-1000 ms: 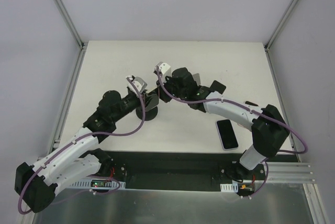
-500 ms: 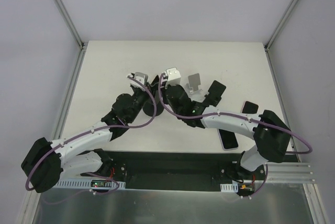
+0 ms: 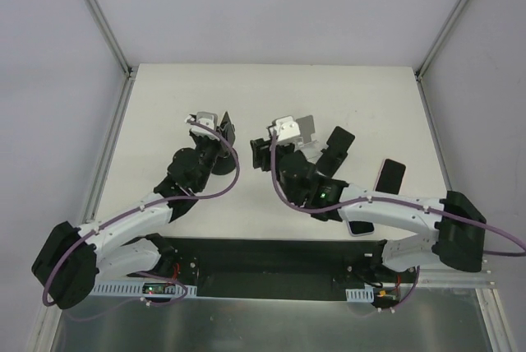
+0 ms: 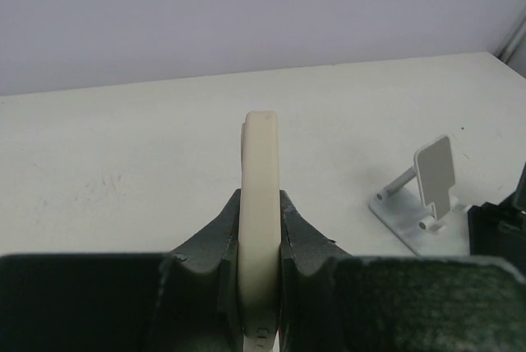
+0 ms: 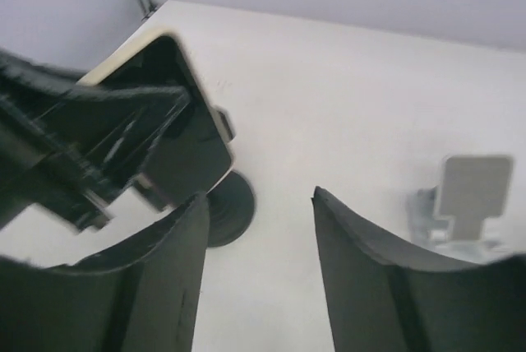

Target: Place the phone on the phone stand

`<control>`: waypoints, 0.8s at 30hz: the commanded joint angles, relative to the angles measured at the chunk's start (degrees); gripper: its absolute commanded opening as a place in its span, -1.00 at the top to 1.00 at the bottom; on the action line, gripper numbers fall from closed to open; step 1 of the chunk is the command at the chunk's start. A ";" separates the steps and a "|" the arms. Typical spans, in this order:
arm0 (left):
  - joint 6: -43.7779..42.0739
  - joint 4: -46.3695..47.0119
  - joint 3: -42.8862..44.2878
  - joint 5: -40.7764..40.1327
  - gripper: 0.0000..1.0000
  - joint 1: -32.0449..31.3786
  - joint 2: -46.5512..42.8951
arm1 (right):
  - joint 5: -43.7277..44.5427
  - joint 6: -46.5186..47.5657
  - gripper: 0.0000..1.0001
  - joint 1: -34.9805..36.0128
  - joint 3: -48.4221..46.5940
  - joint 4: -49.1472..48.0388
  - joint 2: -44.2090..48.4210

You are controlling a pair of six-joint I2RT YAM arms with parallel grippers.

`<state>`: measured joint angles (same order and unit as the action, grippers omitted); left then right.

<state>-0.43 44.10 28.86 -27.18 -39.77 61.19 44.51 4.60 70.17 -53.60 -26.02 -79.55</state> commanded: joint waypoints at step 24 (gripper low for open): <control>6.14 -3.22 0.40 80.07 1.00 15.42 -1.87 | -92.06 16.40 -0.55 -28.69 -6.77 8.35 -10.80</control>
<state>2.39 38.76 29.08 40.82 -23.88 56.45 -43.46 17.28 40.84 -56.51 -17.32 -88.62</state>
